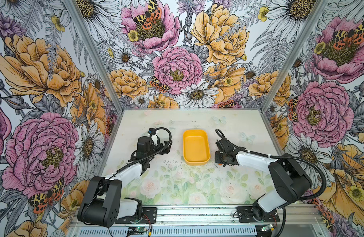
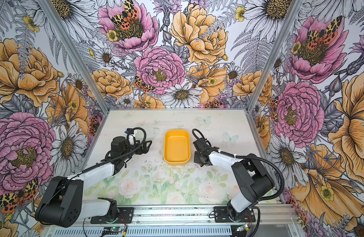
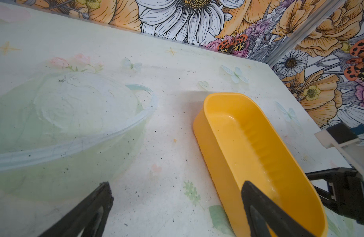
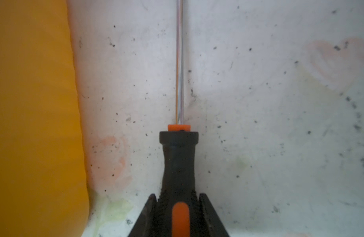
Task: Put the screwdriver in the bin
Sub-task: Pick up the screwdriver from the middle-right of the table, then place the screwdriver into the bin.
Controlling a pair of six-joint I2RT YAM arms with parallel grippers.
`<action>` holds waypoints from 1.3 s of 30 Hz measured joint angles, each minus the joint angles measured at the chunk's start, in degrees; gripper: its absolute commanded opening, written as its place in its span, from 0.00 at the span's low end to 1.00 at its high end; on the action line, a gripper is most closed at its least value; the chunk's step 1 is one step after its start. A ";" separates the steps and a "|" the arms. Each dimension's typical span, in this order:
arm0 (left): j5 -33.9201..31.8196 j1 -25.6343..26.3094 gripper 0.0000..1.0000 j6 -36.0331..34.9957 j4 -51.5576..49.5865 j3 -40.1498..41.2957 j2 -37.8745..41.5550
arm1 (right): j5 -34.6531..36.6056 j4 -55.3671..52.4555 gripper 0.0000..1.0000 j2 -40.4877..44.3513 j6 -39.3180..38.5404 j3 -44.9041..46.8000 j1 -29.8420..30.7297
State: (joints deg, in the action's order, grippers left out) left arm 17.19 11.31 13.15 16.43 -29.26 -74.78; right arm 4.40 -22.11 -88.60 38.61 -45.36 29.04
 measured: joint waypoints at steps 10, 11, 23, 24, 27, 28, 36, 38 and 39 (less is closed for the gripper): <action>1.57 -0.09 0.99 0.55 -2.32 -1.68 -1.09 | -1.38 -2.71 0.00 14.38 3.52 -2.82 -1.18; 1.60 -0.09 0.99 0.66 -2.51 -1.70 -1.09 | -0.94 -2.97 0.00 14.84 4.11 -3.93 -0.85; 1.57 -0.09 0.99 1.55 -2.54 -1.70 -1.09 | 4.04 -2.95 0.00 13.00 7.21 -17.75 5.66; 1.57 -0.09 0.99 1.53 -2.54 -1.70 -1.09 | 4.20 -2.91 0.00 11.87 7.19 -18.91 6.34; 1.57 -0.09 0.99 1.51 -2.54 -1.70 -1.09 | 5.33 -2.99 0.00 8.28 7.50 -21.64 8.26; 1.57 -0.09 0.99 1.51 -2.54 -1.70 -1.09 | 5.64 -3.19 0.00 7.06 7.76 -22.43 8.79; 1.60 -1.25 0.99 1.75 -2.54 -1.70 -2.67 | 6.03 -8.85 0.00 -3.06 11.37 -28.39 10.49; 1.60 -1.49 0.99 1.75 -2.54 -1.70 -2.93 | 5.20 -9.81 0.00 -4.74 11.85 -28.79 10.56; 1.60 -1.49 0.99 1.75 -2.54 -1.70 -2.95 | 4.76 -10.23 0.00 -5.60 12.02 -28.87 10.69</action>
State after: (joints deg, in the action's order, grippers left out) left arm 18.79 9.82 14.90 13.89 -30.96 -77.73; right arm 9.17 -32.34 -94.19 50.63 -74.24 39.72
